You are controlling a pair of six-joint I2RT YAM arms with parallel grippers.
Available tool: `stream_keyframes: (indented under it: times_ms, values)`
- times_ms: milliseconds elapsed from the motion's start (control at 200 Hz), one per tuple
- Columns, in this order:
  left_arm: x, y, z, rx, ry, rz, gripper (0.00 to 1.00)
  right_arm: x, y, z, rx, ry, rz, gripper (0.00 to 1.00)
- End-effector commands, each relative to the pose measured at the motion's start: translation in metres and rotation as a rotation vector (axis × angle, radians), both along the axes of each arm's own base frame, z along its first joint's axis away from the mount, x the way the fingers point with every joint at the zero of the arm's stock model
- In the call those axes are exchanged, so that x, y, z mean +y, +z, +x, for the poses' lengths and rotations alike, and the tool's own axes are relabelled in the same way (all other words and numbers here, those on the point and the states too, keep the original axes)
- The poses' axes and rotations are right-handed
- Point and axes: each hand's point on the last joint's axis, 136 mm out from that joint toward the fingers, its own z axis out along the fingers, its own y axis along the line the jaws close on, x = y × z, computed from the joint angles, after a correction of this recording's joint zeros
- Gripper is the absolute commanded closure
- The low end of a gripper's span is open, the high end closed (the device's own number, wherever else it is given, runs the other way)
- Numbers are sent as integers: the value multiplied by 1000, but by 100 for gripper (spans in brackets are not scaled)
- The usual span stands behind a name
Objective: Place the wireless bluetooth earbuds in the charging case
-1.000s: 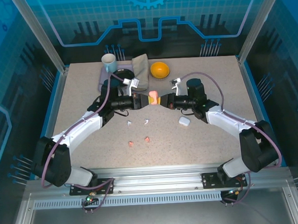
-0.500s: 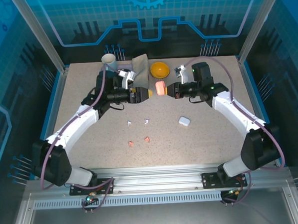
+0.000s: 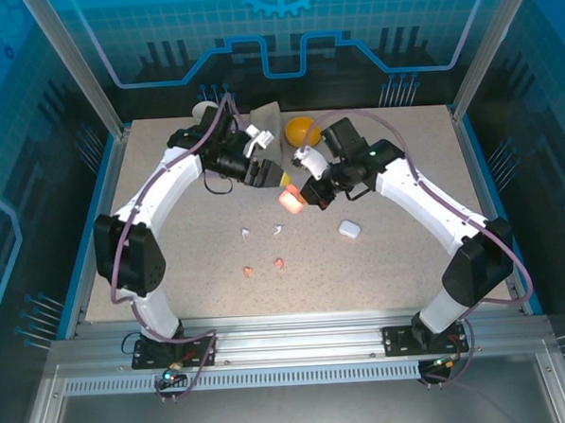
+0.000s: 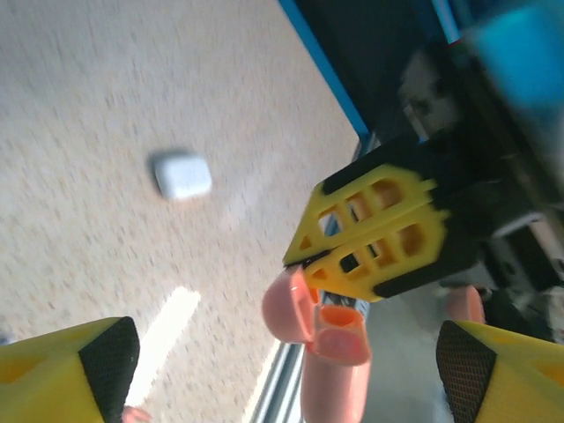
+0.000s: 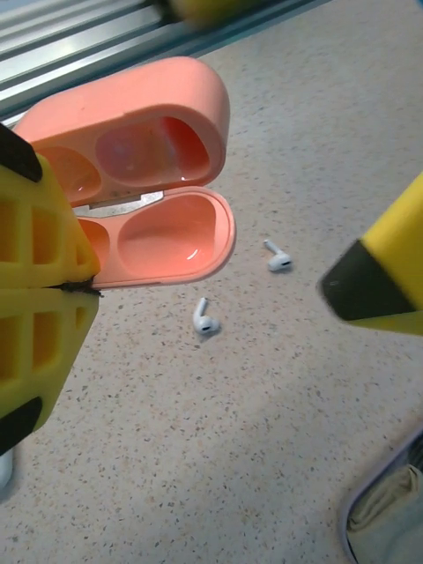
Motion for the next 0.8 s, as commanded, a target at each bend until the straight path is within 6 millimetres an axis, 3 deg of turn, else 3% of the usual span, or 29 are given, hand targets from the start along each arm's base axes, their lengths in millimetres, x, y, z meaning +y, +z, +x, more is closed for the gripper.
stream_keyframes:
  times_ms: [0,245,445,795]
  values:
    - [1,6,-29,76,-87,-62,14,-11,-4,-3,-31,33,-106,100]
    - [-2,3,-43,144,-128,-138,33,-6,-4,-7,-34,55,-107,100]
    - [-9,-8,-51,168,-145,-132,35,-1,0,-7,-35,65,-85,100]
    - [-18,-17,-43,160,-146,-108,38,7,6,-9,-35,77,-46,100]
